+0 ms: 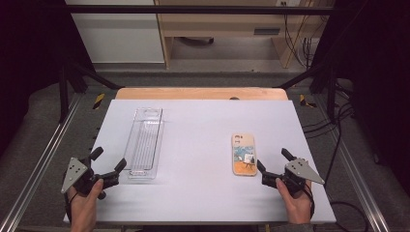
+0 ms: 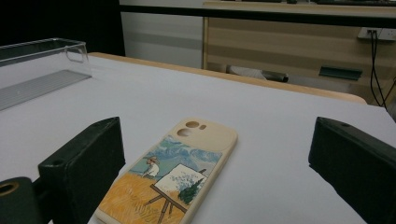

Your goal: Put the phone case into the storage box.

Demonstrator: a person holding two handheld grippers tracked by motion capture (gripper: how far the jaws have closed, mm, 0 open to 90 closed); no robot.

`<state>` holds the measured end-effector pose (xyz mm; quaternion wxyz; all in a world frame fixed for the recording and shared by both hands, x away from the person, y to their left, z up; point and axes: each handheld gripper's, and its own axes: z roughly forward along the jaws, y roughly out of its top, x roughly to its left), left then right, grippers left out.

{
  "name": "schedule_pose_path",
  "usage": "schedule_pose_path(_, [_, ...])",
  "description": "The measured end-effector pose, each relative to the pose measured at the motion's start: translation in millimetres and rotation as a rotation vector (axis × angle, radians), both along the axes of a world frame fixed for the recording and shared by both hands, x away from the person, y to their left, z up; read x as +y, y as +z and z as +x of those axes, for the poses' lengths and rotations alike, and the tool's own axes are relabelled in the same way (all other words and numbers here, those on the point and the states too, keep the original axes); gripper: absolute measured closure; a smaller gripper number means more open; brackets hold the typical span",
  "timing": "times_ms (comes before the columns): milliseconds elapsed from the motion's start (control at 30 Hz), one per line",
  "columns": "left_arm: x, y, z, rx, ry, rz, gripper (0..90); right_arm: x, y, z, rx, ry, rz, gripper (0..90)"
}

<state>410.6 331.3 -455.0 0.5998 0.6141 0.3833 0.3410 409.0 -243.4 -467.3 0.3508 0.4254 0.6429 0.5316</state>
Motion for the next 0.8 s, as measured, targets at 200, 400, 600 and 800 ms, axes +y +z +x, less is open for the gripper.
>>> schedule_pose_path(200, [0.4,0.2,-0.5,0.001,-0.001,0.002,1.0,0.1,1.1,-0.5,0.016,0.002,-0.003,3.6])
schedule_pose_path(400, [1.3,-0.5,-0.7,0.005,0.002,-0.001,1.0,1.2,3.1,0.6,0.038,-0.017,-0.001,3.0])
schedule_pose_path(600, [4.2,-0.5,-1.0,0.007,0.012,-0.019,1.0,-1.3,10.8,1.9,0.044,-0.044,0.013,2.6])
schedule_pose_path(800, [3.6,-0.5,-1.2,0.005,0.015,-0.006,1.0,-2.9,21.9,2.0,0.034,-0.045,-0.001,2.7])
